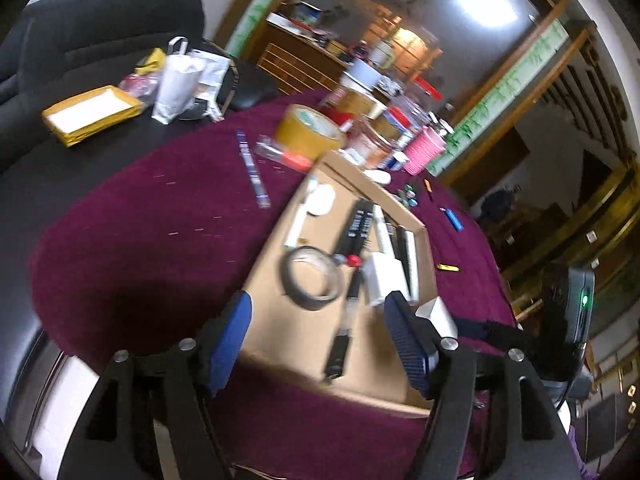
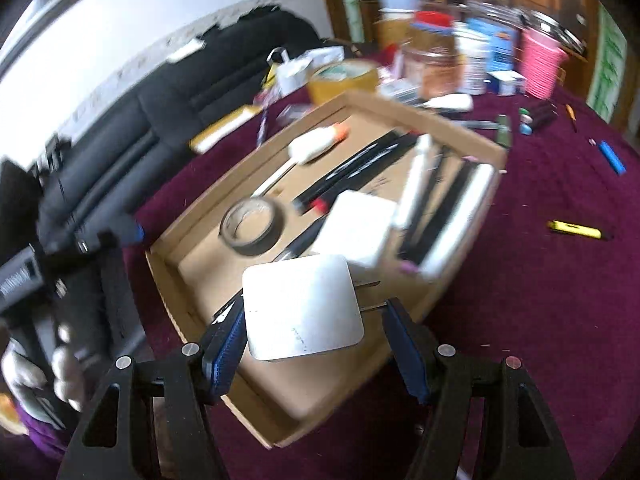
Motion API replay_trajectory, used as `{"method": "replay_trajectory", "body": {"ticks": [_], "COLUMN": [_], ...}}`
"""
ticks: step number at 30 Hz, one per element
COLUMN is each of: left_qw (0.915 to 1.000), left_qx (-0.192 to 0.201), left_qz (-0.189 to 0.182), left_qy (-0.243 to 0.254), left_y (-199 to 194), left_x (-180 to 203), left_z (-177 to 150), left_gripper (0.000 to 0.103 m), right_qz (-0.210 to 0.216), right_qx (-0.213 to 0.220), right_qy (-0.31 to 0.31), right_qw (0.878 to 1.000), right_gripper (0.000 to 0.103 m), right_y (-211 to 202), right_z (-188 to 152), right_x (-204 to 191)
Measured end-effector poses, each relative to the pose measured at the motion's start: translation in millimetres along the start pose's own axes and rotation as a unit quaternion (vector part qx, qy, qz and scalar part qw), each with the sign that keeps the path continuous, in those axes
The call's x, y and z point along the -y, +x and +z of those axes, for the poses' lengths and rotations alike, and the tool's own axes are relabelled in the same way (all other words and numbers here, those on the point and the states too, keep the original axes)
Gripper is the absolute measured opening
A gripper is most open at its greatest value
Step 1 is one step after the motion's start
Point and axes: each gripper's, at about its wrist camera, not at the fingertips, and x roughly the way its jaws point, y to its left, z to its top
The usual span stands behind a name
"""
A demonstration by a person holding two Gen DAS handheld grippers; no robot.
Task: Organize rigid objects
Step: 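Release the pen into the tray with the left tool while the right tool lowers and releases the charger, then move both tools back over the remaining pens on the table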
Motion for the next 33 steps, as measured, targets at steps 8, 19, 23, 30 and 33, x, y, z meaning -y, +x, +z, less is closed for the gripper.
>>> {"method": "replay_trajectory", "body": {"ticks": [8,19,23,30,33], "left_qw": [0.9998,0.9997,0.9998,0.9997,0.9994], "left_qx": [0.002,-0.008,-0.011,-0.009,-0.009], "left_qz": [-0.001,0.008,0.009,0.015,0.014], "left_qy": [-0.022,-0.024,-0.017,0.017,0.03], "left_y": [-1.8,3.2,5.2,6.2,8.6], "left_x": [-23.8,-24.4,-15.2,15.7,30.2], "left_z": [-7.4,-12.4,-14.5,-15.9,-18.2], "left_gripper": [0.068,0.075,0.075,0.078,0.078], "right_qz": [-0.069,-0.11,-0.143,-0.179,-0.195], "right_qx": [-0.024,0.022,0.061,0.126,0.136], "right_qy": [-0.032,-0.08,-0.103,-0.07,-0.046], "right_qw": [0.997,0.99,0.982,0.973,0.97], "right_gripper": [0.072,0.079,0.08,0.085,0.086], "right_y": [29.3,13.6,-3.0,-45.6,-60.0], "right_z": [-12.2,-20.9,-25.2,-36.9,-43.3], "right_x": [-15.2,-31.4,-37.0,-14.3,3.1]}}
